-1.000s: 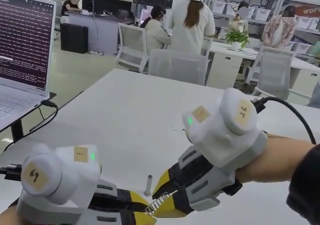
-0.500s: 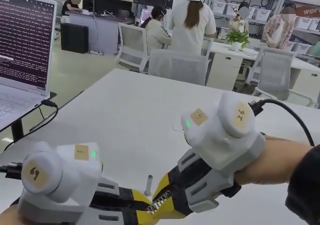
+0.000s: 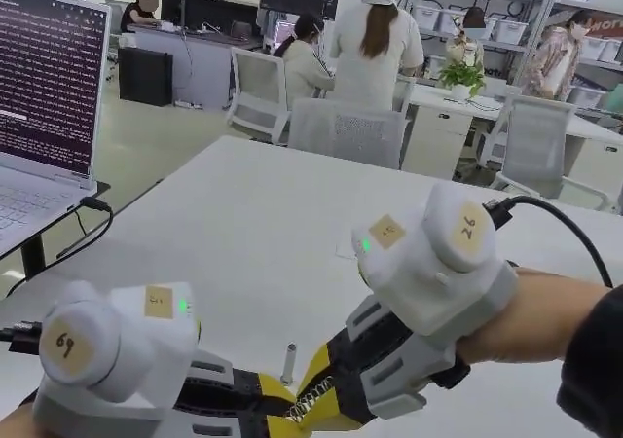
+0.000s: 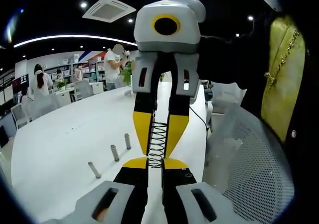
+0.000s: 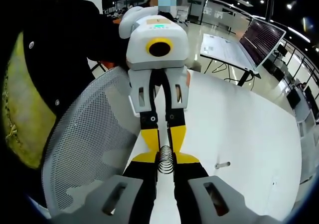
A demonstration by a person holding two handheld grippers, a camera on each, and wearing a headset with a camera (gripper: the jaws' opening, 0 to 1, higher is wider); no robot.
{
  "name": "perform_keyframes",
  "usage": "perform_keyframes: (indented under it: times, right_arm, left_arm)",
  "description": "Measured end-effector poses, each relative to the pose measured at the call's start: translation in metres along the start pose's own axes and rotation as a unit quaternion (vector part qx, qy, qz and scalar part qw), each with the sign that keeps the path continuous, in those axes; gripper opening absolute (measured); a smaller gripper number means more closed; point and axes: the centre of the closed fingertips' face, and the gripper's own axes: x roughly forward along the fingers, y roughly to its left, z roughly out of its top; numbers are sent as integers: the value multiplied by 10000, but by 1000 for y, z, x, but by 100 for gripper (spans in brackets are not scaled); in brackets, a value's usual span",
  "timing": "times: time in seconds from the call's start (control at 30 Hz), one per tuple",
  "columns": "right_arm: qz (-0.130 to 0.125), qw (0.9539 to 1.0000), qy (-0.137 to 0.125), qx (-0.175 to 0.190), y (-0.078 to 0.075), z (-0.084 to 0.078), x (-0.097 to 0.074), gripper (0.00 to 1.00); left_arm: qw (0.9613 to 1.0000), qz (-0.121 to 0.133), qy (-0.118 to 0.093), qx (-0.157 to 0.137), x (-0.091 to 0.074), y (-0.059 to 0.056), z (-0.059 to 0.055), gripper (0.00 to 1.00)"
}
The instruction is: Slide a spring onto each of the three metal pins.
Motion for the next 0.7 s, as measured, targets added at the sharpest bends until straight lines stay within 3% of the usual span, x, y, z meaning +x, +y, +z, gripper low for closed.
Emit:
perform_keyframes:
  times: [0.4, 0.7]
  right_arm:
    - [48, 9997, 241, 8, -1, -4, 2, 8]
    - [-6, 9993, 379, -1, -6, -9, 0, 8]
  left_arm:
    - [9999, 24, 81, 57, 4, 1, -4, 3]
    - [9998, 78, 182, -52, 4, 3, -9, 17]
